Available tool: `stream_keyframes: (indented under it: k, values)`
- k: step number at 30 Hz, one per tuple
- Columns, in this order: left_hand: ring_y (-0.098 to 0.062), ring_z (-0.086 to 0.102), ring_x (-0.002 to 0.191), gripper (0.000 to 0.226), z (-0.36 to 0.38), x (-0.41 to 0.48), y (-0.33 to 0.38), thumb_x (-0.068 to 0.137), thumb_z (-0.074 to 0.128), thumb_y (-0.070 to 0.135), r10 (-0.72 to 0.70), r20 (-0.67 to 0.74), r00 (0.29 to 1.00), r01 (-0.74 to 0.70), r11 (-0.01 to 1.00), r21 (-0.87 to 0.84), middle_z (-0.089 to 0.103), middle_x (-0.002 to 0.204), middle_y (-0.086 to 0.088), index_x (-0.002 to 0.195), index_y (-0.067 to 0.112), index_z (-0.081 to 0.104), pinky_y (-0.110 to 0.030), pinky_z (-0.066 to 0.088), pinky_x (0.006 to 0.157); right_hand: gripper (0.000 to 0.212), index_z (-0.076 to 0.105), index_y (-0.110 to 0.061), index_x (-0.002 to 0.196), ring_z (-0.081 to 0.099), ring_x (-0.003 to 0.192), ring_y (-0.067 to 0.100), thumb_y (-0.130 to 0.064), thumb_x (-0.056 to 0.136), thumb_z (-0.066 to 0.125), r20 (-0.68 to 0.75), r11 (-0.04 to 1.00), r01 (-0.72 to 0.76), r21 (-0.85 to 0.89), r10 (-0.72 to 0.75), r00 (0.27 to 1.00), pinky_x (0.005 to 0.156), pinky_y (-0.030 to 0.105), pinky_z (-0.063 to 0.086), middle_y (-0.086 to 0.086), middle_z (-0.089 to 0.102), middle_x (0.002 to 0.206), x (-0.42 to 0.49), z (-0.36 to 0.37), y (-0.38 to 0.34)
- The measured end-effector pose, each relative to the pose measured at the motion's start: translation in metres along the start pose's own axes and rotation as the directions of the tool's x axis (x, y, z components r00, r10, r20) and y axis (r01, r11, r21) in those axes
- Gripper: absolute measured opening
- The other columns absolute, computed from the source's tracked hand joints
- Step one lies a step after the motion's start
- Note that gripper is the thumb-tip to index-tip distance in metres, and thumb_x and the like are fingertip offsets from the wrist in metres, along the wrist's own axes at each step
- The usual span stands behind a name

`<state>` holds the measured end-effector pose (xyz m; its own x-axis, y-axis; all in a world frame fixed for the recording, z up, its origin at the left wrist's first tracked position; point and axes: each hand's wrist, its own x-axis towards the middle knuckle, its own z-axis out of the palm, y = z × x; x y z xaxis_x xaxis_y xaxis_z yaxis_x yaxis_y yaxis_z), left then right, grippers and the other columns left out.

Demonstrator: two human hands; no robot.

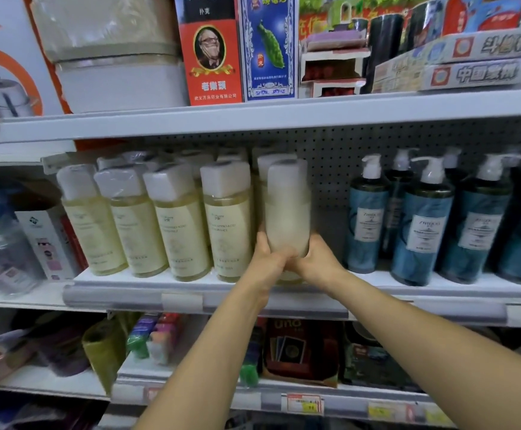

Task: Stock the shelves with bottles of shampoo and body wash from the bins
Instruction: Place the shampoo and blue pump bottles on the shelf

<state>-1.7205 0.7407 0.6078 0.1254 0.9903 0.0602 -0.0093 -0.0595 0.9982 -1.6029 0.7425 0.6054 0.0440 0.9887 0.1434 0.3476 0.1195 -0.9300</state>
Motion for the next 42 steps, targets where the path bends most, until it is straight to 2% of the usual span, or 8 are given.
stream_keyframes:
  k: [4, 13, 17, 21, 25, 30, 35, 42]
  values:
    - [-0.014, 0.056, 0.12, 0.071, -0.002, 0.0, -0.002, 0.089, 0.062, 0.004, 0.003, 0.004, 1.0, -0.003, 1.0, -0.021, 0.059, 0.133, -0.002, 0.15, 0.022, 0.031, -0.015, 0.048, 0.078, 0.073, 0.056, -0.021, 0.132, 0.061, 0.116, 0.016, -0.022, 0.066, 0.088, 0.001, 1.0, -0.001, -0.013, 0.001, 1.0, 0.097, 0.04, 0.054, -0.002, 0.066, 0.124, 0.002, 0.002, 0.0]
    - [-0.009, 0.062, 0.109, 0.058, -0.004, -0.001, -0.007, 0.088, 0.066, 0.006, 0.055, -0.081, 0.995, -0.058, 0.998, -0.036, 0.065, 0.123, 0.002, 0.14, 0.02, 0.046, -0.02, 0.052, 0.084, 0.098, 0.054, -0.025, 0.131, 0.064, 0.111, 0.013, -0.053, 0.041, 0.084, -0.016, 0.999, -0.031, -0.038, 0.031, 0.999, 0.095, 0.04, 0.056, -0.007, 0.068, 0.12, 0.01, 0.01, 0.011]
    - [-0.016, 0.062, 0.116, 0.059, 0.001, -0.004, -0.01, 0.086, 0.067, 0.008, 0.064, -0.146, 0.987, -0.07, 0.997, -0.033, 0.065, 0.127, 0.0, 0.14, 0.019, 0.047, -0.039, 0.053, 0.1, 0.076, 0.046, -0.017, 0.126, 0.062, 0.111, 0.016, -0.032, 0.064, 0.087, -0.076, 0.992, -0.093, -0.089, 0.086, 0.993, 0.097, 0.041, 0.053, -0.002, 0.063, 0.121, -0.014, 0.007, -0.006]
    - [-0.015, 0.061, 0.116, 0.058, 0.005, -0.011, -0.006, 0.09, 0.066, 0.009, 0.055, -0.195, 0.979, -0.067, 0.996, -0.056, 0.063, 0.128, 0.001, 0.144, 0.018, 0.044, -0.028, 0.054, 0.089, 0.06, 0.042, -0.017, 0.128, 0.06, 0.114, 0.017, -0.017, 0.081, 0.079, -0.103, 0.991, -0.103, -0.089, 0.093, 0.99, 0.098, 0.035, 0.051, 0.0, 0.061, 0.125, -0.032, -0.004, -0.004]
    - [-0.017, 0.061, 0.118, 0.064, 0.014, -0.024, 0.0, 0.091, 0.067, 0.017, 0.016, -0.262, 0.965, -0.054, 0.989, -0.14, 0.061, 0.133, -0.001, 0.148, 0.016, 0.038, -0.037, 0.053, 0.099, 0.061, 0.039, -0.017, 0.142, 0.052, 0.123, 0.015, -0.018, 0.089, 0.07, -0.171, 0.993, -0.032, -0.113, 0.012, 0.985, 0.104, 0.032, 0.044, 0.0, 0.051, 0.136, -0.053, -0.018, -0.006]
    - [-0.014, 0.056, 0.119, 0.053, 0.042, -0.057, 0.004, 0.095, 0.063, 0.016, -0.02, -0.387, 0.922, -0.101, 0.952, -0.289, 0.056, 0.133, 0.002, 0.143, 0.015, 0.041, -0.032, 0.049, 0.098, 0.043, 0.05, -0.019, 0.132, 0.059, 0.099, 0.004, -0.013, 0.092, 0.064, -0.244, 0.993, 0.105, -0.053, -0.115, 0.963, 0.089, 0.023, 0.048, -0.005, 0.059, 0.115, -0.094, -0.055, -0.003]
    - [-0.019, 0.062, 0.104, 0.031, 0.104, -0.095, 0.01, 0.098, 0.056, 0.018, -0.2, -0.218, 0.955, 0.05, 0.835, -0.548, 0.059, 0.101, -0.001, 0.128, 0.011, 0.055, -0.035, 0.052, 0.084, 0.028, 0.059, -0.018, 0.121, 0.065, 0.093, 0.017, -0.011, 0.094, 0.061, -0.287, 0.987, 0.138, -0.083, -0.157, 0.945, 0.083, 0.032, 0.055, -0.004, 0.064, 0.104, -0.145, -0.126, 0.016]
    - [-0.019, 0.063, 0.098, 0.027, 0.217, -0.153, -0.005, 0.1, 0.055, 0.017, -0.187, -0.098, 0.977, 0.116, 0.864, -0.49, 0.057, 0.09, 0.001, 0.126, 0.009, 0.056, -0.036, 0.053, 0.086, 0.021, 0.061, -0.021, 0.111, 0.068, 0.088, 0.029, -0.008, 0.095, 0.059, -0.391, 0.997, 0.049, -0.058, -0.068, 0.918, 0.071, 0.035, 0.057, 0.005, 0.065, 0.1, -0.233, -0.243, 0.064]
